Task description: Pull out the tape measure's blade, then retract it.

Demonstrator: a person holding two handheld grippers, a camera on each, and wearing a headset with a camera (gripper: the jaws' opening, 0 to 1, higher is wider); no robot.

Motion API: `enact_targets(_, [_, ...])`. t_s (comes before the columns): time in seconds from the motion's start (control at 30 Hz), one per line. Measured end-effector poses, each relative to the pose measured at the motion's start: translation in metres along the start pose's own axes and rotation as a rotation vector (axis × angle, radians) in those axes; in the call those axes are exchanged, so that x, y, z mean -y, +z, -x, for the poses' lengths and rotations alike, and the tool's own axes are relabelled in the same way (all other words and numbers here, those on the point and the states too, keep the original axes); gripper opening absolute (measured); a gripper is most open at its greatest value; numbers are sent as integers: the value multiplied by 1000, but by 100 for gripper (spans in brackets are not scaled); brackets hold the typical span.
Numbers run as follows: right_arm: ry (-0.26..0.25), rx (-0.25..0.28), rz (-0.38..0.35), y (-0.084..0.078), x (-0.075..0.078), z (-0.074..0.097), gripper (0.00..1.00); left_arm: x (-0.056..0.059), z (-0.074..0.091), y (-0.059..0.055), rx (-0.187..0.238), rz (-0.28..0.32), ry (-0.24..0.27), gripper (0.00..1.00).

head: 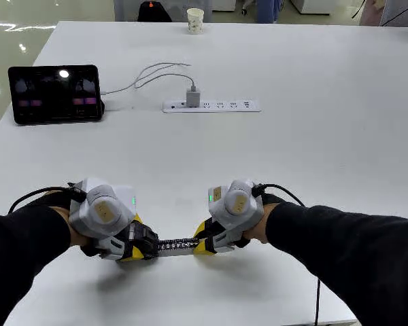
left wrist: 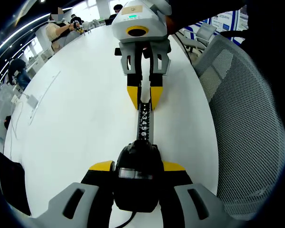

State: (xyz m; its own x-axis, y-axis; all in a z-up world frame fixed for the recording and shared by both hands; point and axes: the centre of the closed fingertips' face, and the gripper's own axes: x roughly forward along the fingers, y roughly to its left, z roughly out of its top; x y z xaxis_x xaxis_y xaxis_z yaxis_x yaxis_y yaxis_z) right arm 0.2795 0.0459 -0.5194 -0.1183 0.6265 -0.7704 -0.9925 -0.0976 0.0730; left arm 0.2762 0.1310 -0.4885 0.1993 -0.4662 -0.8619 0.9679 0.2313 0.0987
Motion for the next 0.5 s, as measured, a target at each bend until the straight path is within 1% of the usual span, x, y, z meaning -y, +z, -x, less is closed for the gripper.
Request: enact_targets(0.5, [-7,-2,-9,-10,0,8,10,0,0,-1,0,3,2,31])
